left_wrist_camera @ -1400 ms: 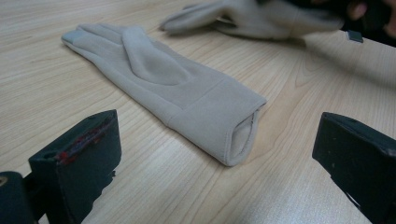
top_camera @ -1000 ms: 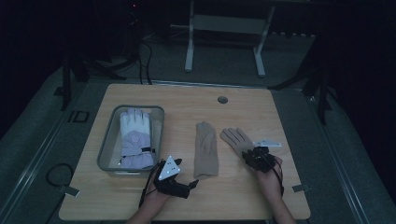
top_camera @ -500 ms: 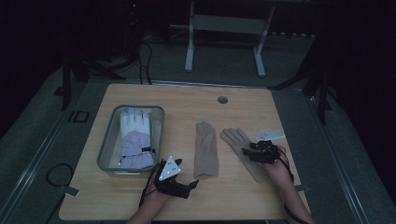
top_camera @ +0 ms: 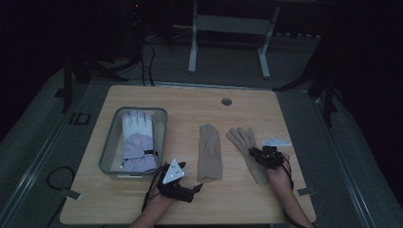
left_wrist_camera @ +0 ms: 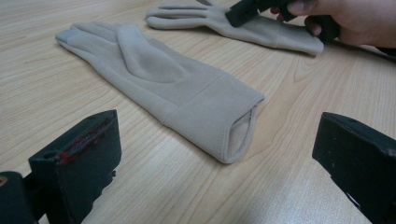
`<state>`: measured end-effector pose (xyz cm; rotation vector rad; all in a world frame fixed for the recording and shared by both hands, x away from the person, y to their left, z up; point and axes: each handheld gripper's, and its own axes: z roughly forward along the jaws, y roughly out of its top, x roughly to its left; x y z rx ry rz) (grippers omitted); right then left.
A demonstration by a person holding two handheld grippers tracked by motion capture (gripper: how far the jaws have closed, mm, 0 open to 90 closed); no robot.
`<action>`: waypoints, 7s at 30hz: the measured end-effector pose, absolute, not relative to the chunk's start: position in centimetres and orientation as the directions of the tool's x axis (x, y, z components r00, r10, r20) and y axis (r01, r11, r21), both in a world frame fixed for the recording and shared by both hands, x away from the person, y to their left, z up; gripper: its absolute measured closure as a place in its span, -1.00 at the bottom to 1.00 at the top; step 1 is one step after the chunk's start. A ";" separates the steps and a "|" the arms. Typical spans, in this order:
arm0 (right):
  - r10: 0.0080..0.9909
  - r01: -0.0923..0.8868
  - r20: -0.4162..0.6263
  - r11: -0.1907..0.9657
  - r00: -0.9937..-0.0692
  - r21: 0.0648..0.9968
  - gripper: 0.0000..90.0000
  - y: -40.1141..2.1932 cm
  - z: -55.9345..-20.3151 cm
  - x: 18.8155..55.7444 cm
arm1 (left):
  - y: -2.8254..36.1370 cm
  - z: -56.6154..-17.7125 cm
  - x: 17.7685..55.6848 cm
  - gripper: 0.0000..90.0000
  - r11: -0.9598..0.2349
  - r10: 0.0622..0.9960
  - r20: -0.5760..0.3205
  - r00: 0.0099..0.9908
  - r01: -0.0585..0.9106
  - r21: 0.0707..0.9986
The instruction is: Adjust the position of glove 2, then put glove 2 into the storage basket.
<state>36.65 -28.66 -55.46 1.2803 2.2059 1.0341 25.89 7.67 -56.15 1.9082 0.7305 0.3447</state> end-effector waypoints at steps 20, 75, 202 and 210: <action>0.993 0.633 0.004 0.075 -0.121 0.771 0.82 -29.4 -51.9 35.1 | 7.8 -55.9 25.7 -0.97 -0.276 0.627 -0.084 0.774 0.322 0.906; 0.974 0.575 0.007 0.128 -0.227 0.808 0.83 -25.4 -49.7 34.3 | 7.9 -55.5 25.5 -0.97 -0.273 0.630 -0.071 0.773 0.306 0.912; 0.683 0.629 0.277 0.337 -0.676 0.701 0.53 -17.2 -55.2 43.2 | 1.7 -56.2 32.0 -0.32 -0.598 0.390 -0.001 0.921 0.255 0.760; 0.687 0.606 0.242 0.353 -0.685 0.713 0.80 -17.7 -54.0 43.2 | 1.5 -56.3 31.8 -0.32 -0.622 0.388 0.033 0.921 0.235 0.747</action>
